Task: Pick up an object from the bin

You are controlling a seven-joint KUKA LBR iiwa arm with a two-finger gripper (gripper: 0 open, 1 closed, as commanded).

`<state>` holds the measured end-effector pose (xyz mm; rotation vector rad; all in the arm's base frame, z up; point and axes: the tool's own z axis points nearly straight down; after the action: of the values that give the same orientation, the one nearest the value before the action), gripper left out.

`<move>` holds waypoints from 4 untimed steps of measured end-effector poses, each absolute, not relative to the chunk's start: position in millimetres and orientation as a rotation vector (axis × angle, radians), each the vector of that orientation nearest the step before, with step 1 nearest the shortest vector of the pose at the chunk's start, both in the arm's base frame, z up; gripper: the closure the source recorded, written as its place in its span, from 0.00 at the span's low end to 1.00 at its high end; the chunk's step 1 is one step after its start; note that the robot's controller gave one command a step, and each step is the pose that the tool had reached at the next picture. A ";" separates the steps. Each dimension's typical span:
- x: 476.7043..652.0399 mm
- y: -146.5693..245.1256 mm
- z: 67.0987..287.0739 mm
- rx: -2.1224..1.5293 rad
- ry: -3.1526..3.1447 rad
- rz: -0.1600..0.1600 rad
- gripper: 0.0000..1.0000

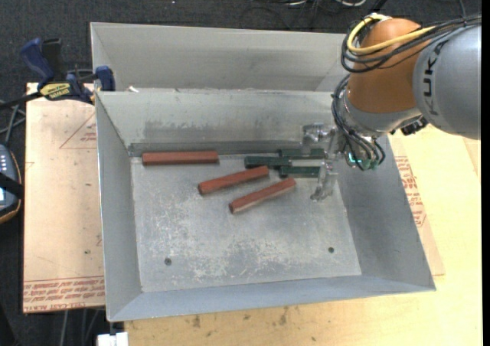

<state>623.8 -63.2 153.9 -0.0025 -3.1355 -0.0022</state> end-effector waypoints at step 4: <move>636.5 30.7 131.4 0.302 -3.131 -0.002 0.00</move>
Offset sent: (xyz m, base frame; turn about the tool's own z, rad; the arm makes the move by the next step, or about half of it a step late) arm 0.0100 0.0804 -0.0839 -0.2619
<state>636.5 30.7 131.4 0.3016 -3.1313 -0.0024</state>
